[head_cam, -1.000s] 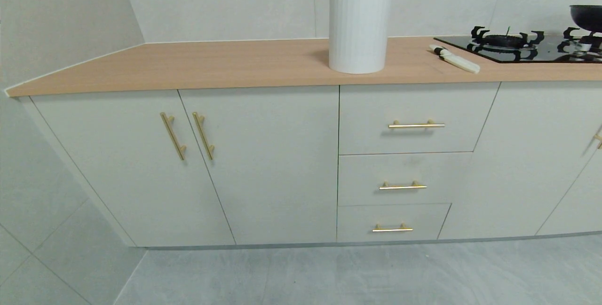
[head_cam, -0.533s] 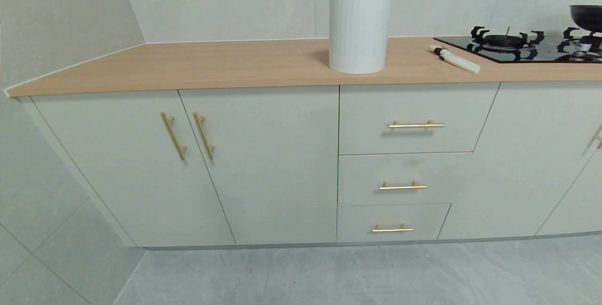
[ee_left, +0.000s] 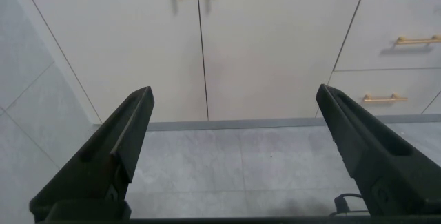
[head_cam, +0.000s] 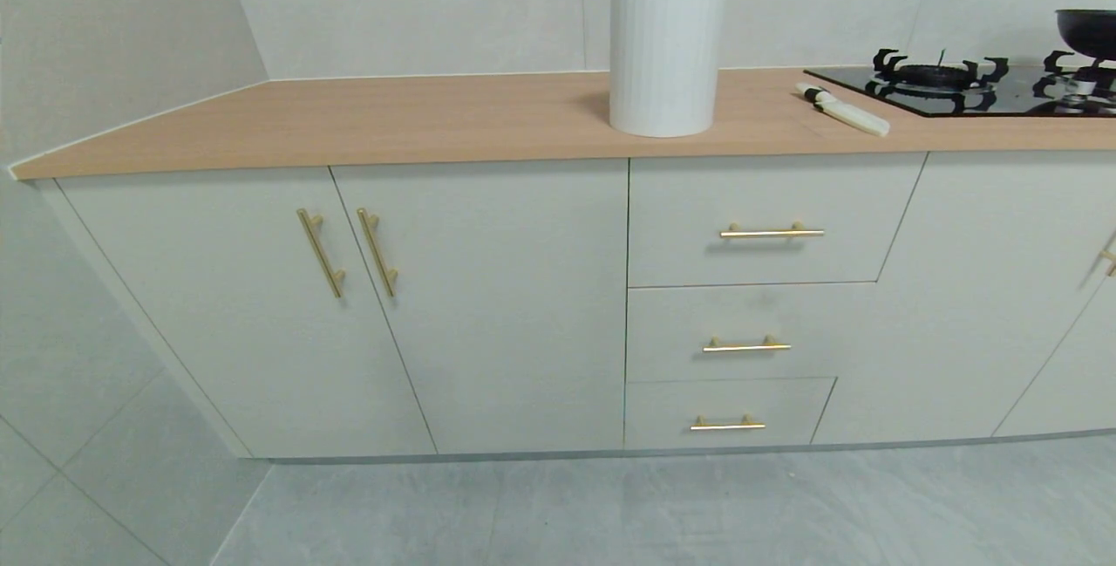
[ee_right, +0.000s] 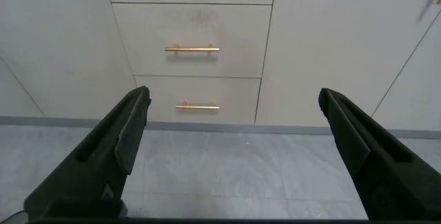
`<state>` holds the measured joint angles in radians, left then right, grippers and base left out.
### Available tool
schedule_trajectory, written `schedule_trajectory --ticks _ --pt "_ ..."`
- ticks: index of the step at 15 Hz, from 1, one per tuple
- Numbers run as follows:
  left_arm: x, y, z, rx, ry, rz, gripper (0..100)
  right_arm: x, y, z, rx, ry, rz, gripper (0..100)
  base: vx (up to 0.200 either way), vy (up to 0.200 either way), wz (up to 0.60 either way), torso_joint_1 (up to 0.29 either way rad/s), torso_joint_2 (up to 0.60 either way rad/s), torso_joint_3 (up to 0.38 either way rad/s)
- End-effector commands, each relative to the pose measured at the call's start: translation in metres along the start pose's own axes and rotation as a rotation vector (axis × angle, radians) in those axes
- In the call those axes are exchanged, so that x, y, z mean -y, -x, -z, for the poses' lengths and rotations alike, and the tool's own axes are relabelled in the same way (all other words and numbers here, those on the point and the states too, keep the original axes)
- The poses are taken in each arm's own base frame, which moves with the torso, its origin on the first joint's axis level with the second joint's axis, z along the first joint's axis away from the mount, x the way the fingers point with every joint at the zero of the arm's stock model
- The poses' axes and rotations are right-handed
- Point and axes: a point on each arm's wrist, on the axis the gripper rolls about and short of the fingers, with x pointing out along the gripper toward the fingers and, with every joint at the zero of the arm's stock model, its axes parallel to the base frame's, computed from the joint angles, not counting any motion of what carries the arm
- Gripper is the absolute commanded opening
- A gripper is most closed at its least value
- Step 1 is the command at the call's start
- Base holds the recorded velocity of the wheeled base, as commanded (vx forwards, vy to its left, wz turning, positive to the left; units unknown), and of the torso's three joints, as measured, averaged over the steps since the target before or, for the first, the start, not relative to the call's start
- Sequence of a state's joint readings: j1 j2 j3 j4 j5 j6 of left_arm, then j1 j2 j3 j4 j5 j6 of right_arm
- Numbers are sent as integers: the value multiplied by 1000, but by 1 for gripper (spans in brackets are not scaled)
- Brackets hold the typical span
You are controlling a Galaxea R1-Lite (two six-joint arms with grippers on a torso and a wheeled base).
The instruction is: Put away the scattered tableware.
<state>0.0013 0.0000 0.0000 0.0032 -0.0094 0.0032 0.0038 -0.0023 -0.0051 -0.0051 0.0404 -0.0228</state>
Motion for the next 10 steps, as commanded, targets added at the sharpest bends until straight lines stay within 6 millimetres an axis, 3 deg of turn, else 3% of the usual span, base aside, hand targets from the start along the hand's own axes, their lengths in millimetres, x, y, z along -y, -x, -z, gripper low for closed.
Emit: schedule_trajectory --ticks 1,10 --pt "0 0 0 -1 0 0 100 0 -1 2 -12 1 -5 100 0 0 0 0 0 0" --pt "0 0 0 -1 -1 1 100 0 -1 2 -11 -28 -3 100 0 0 0 0 0 0"
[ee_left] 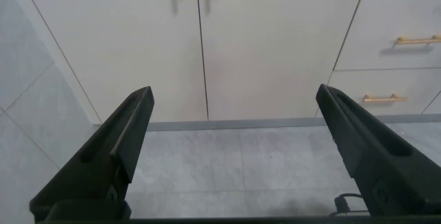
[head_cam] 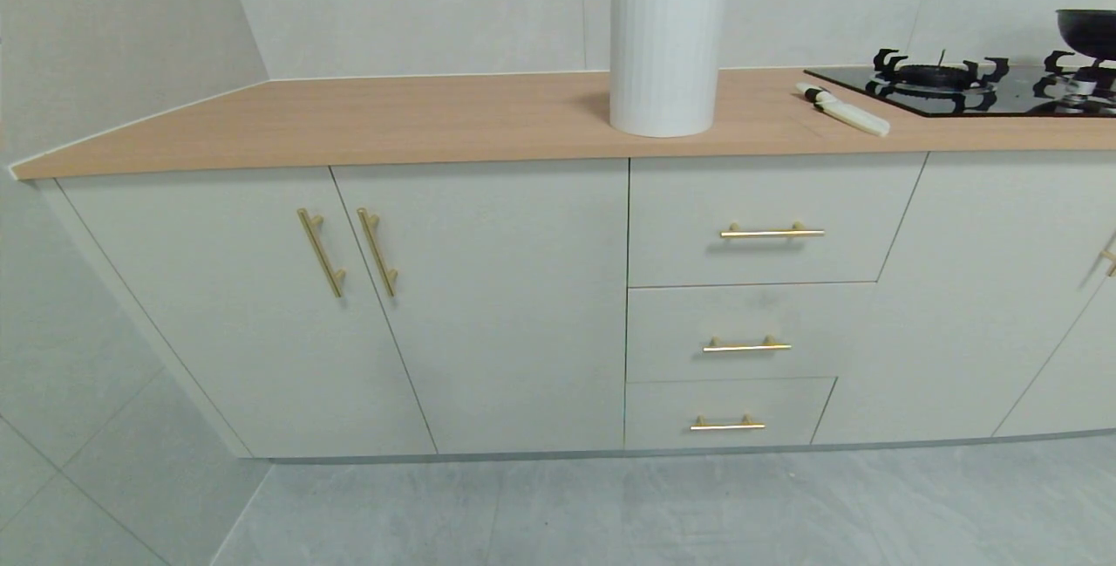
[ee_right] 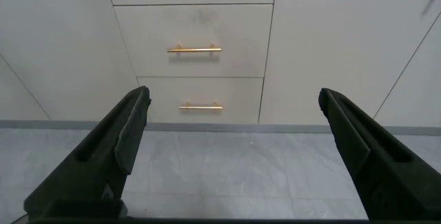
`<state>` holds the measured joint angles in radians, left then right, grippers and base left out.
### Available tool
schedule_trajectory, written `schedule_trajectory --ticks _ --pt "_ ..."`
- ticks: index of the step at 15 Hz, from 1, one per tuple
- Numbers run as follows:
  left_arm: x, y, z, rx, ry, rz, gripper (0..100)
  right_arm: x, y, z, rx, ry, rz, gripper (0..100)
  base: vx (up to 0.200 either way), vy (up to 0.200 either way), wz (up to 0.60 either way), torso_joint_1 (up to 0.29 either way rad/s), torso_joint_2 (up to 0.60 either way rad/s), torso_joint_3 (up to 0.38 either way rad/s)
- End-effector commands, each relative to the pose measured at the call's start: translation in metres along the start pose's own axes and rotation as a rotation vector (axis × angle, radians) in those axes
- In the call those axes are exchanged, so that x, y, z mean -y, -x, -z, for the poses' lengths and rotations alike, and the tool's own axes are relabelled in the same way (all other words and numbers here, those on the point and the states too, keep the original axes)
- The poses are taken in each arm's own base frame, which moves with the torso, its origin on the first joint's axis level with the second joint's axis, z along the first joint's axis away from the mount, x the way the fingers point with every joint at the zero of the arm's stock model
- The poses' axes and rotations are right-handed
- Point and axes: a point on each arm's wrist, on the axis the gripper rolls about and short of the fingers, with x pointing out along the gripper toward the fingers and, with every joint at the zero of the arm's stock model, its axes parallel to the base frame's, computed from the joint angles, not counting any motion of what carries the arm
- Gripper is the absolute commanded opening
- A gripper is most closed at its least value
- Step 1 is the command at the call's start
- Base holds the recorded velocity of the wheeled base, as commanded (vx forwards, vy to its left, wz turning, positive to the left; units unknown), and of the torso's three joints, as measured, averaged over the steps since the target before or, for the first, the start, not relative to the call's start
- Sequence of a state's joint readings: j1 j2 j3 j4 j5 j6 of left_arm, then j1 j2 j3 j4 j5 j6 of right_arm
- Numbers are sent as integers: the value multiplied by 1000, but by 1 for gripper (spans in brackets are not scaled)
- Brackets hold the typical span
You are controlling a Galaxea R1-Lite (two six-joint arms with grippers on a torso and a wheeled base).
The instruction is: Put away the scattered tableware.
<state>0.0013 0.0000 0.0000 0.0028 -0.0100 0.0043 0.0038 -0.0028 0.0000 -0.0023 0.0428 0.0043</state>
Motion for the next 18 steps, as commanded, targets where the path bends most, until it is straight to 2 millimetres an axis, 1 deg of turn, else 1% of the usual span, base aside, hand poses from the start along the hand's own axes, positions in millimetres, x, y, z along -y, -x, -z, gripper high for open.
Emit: schedule_trajectory --ticks 1,7,18 --pt "0 0 0 -2 0 0 100 0 0 0 -4 -1 -1 100 0 0 0 0 0 0" --pt "0 0 0 0 -6 0 100 0 0 0 -4 1 -1 100 0 0 0 0 0 0" --pt "0 0 0 3 -5 0 100 0 0 0 -4 1 -2 100 200 0 0 6 2 -1"
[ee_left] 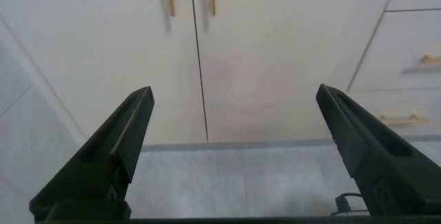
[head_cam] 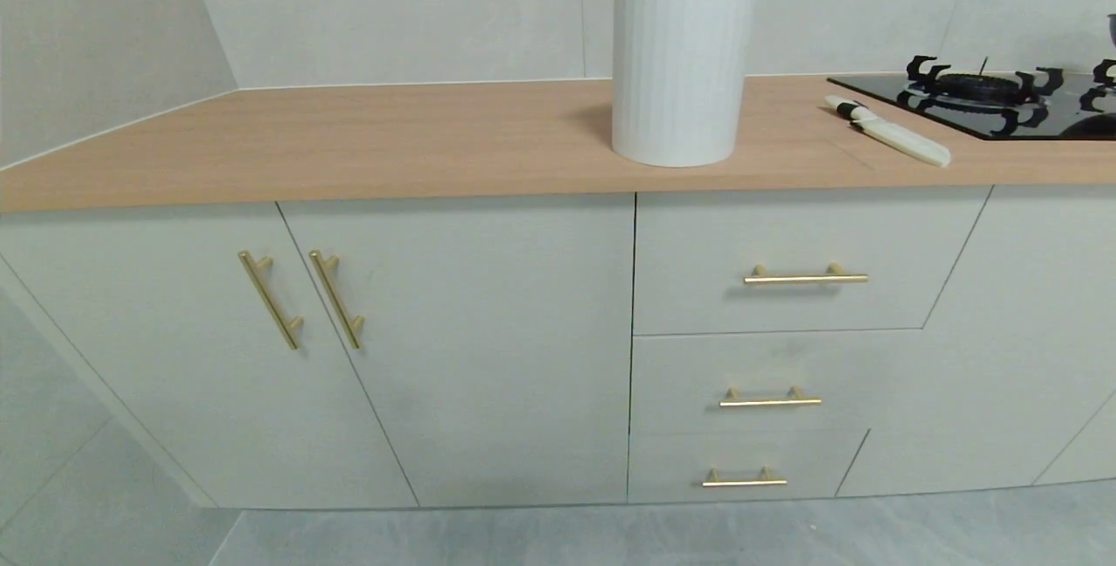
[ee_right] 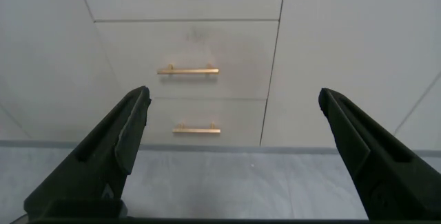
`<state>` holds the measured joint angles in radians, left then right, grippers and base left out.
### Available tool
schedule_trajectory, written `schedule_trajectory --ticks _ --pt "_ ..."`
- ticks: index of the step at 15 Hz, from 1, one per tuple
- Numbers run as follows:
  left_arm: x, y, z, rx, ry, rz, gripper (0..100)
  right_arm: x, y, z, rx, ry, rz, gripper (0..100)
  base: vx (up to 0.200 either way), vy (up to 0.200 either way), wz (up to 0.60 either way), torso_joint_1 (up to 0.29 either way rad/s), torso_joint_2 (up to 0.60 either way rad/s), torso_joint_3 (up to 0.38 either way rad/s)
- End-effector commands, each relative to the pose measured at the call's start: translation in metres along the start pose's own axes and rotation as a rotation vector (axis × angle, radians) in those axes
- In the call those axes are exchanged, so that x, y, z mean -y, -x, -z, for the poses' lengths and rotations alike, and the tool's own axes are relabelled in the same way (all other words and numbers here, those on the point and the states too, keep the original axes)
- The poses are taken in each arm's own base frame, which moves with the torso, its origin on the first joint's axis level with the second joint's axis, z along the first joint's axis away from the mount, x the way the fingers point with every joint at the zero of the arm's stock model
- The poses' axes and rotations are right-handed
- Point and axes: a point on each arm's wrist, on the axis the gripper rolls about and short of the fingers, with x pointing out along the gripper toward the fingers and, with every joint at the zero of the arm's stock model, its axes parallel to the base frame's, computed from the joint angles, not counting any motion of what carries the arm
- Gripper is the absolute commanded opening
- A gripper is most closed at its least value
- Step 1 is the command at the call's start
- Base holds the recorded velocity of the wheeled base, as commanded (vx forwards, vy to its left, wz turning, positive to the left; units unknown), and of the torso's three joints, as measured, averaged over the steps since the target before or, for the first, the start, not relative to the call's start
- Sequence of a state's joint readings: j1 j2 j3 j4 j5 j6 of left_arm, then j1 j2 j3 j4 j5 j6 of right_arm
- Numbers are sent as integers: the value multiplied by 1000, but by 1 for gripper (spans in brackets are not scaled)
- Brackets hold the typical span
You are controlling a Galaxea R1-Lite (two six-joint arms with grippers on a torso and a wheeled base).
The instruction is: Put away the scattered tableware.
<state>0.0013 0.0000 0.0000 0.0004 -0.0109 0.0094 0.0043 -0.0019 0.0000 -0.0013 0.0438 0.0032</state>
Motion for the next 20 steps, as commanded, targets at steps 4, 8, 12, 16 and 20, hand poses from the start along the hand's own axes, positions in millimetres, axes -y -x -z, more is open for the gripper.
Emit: schedule_trajectory --ticks 4,8,12,16,20 --pt "0 0 0 -1 0 0 100 0 0 0 -2 0 -1 100 200 0 0 2 6 8" --pt "0 0 0 -1 0 0 100 0 0 0 -2 0 -1 100 200 0 0 4 1 6" --pt "0 0 0 0 0 0 100 0 0 0 -2 0 -1 100 200 0 0 5 0 6" --pt "0 0 0 0 0 0 100 0 0 0 -2 0 -1 100 0 0 0 0 0 0" --pt "0 0 0 -3 0 0 100 0 0 0 -2 0 -1 100 0 0 0 0 0 0"
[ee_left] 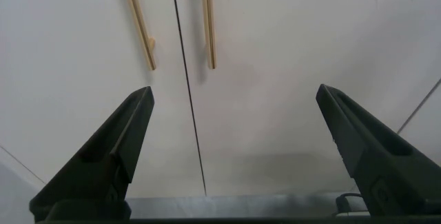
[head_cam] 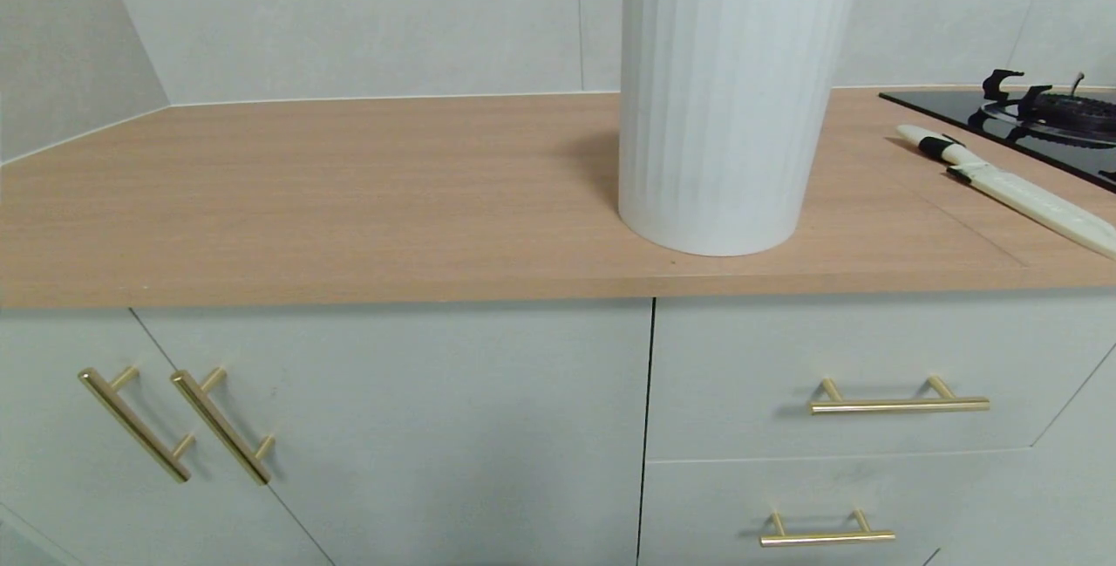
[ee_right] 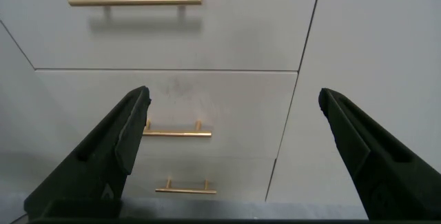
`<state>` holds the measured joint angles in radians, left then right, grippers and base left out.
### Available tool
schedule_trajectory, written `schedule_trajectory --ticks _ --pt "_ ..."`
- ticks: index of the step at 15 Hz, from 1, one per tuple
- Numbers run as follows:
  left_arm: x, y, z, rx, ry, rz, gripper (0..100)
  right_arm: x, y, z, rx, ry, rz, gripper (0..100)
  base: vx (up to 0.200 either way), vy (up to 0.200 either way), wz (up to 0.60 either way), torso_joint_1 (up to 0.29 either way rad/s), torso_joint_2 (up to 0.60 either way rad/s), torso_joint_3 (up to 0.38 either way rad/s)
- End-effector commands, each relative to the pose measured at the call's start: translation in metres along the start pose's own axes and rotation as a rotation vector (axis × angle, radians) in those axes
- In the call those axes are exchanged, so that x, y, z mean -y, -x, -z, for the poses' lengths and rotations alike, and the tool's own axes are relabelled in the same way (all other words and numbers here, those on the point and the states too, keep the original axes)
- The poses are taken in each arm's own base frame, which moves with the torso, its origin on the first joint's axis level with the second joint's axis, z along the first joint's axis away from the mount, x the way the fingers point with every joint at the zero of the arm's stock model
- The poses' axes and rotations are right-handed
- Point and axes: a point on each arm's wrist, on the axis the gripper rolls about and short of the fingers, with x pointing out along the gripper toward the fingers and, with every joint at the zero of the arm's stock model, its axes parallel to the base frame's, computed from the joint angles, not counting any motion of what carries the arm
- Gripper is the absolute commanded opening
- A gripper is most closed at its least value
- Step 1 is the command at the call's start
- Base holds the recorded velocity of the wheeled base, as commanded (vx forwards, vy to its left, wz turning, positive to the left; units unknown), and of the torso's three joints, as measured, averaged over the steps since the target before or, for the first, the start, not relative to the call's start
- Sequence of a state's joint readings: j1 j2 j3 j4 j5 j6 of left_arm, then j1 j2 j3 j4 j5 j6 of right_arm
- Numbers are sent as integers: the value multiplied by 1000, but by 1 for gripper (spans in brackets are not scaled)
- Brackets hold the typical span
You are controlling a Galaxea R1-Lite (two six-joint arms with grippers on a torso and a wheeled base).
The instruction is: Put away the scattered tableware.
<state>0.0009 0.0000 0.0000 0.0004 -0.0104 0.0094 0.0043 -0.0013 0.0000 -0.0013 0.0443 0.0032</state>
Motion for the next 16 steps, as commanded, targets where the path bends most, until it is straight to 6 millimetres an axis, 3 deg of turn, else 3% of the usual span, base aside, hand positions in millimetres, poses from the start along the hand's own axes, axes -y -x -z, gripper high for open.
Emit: schedule_trajectory --ticks 1,10,16 --pt "0 0 0 0 0 0 100 0 0 0 -1 0 -1 100 0 0 0 0 0 0" --pt "0 0 0 -1 2 0 100 0 0 0 -1 0 -1 100 0 -200 0 2 3 -2" --pt "0 0 0 -3 3 0 100 0 0 0 -1 0 -1 100 0 0 0 0 0 0"
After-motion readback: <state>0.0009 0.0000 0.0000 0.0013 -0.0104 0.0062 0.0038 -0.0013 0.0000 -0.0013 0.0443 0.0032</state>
